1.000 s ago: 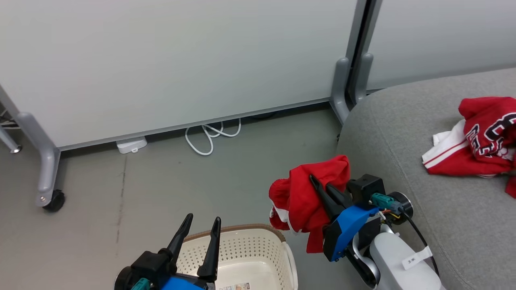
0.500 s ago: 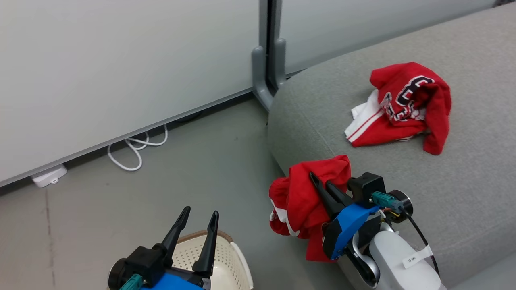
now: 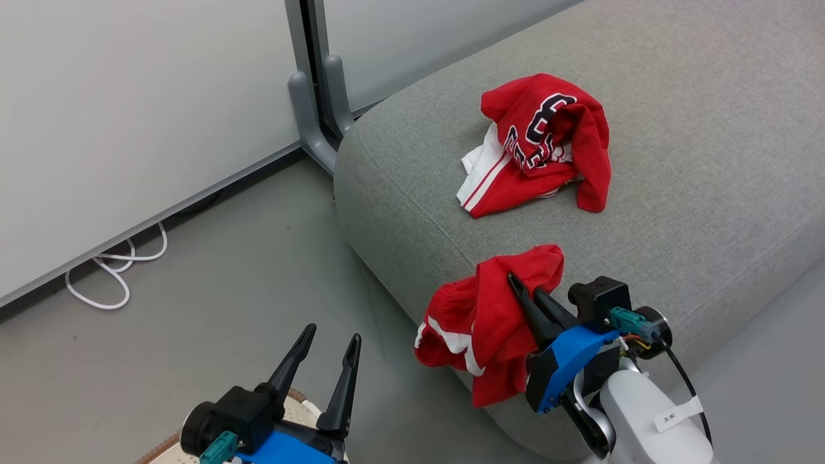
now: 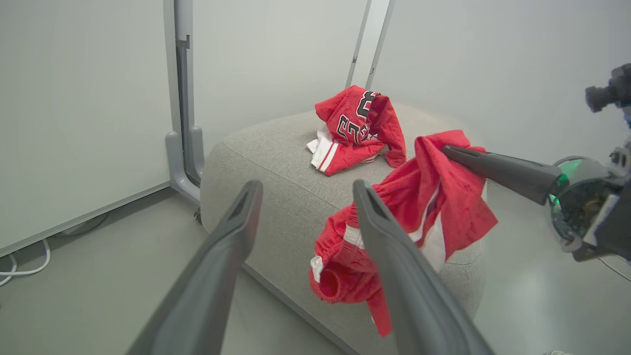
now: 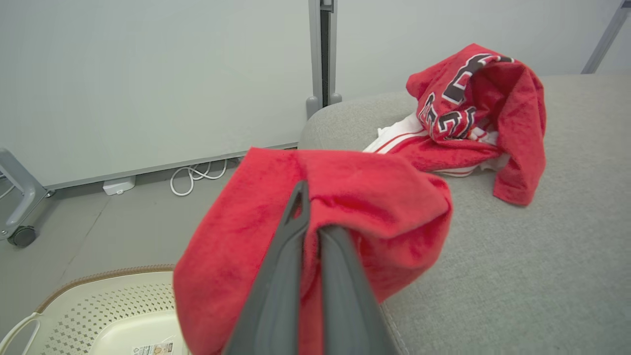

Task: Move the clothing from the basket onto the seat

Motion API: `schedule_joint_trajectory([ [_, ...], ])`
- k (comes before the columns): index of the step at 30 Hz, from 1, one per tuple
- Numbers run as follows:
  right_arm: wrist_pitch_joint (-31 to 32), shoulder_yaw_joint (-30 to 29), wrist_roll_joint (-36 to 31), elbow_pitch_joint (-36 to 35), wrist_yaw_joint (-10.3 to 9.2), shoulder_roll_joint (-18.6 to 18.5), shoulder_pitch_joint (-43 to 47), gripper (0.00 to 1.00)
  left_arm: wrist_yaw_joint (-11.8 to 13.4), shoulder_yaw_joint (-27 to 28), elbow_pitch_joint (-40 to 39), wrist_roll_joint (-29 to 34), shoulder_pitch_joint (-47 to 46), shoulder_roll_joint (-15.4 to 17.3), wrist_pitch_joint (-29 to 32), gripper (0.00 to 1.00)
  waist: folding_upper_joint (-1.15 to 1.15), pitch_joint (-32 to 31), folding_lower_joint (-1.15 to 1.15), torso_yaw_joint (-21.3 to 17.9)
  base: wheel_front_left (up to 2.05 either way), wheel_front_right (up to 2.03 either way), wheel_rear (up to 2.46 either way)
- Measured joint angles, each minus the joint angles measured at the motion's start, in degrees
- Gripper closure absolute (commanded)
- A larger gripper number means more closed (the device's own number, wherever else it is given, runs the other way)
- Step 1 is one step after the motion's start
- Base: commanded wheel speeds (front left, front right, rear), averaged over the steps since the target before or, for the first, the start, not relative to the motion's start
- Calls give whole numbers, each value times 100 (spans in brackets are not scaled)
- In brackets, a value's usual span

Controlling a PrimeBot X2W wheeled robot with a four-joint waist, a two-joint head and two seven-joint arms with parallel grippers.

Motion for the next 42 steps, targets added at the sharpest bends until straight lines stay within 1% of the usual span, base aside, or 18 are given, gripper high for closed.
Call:
schedule_joint_trajectory([
  [12,38,-155,-26,-29,1,1,-16,100,0,-134,60,4,-245,74,0,0,0,252,0,-52,0,0,0],
  [16,270,-457,-312,-5,1,-3,-576,100,0,-149,-5,76,-352,147,0,0,0,453,0,-30,0,0,0],
  [20,460,-1134,-651,-65,1,-65,-1489,100,0,-282,-49,116,-623,337,0,0,0,790,0,76,0,0,0],
  [22,581,-1474,-725,-99,1,-207,-1948,100,0,-381,-98,133,-812,430,0,0,0,990,0,163,0,0,0],
  [27,723,-2245,-641,-123,1,-759,-2970,100,-1,-646,-241,165,-1279,662,0,0,0,1561,1,447,0,0,0],
  [31,733,-2792,-592,-63,1,-1306,-3495,100,-8,-753,-385,201,-1568,815,1,0,-1,2055,1,693,0,0,0],
  [34,606,-3298,-613,-13,1,-1669,-3792,100,-15,-702,-556,216,-1779,891,0,0,-1,2460,1,868,0,0,0],
  [38,432,-3789,-833,199,2,-1862,-3846,100,-15,-680,-822,227,-2004,926,1,0,-1,2996,2,1093,0,0,0],
  [40,293,-4064,-881,364,1,-1891,-3825,100,-15,-682,-957,225,-2100,931,0,0,-1,3249,1,1211,0,0,0],
  [42,147,-4370,-858,589,1,-1818,-3773,100,-15,-673,-1034,257,-2123,950,0,0,-1,3472,2,1324,0,0,0],
])
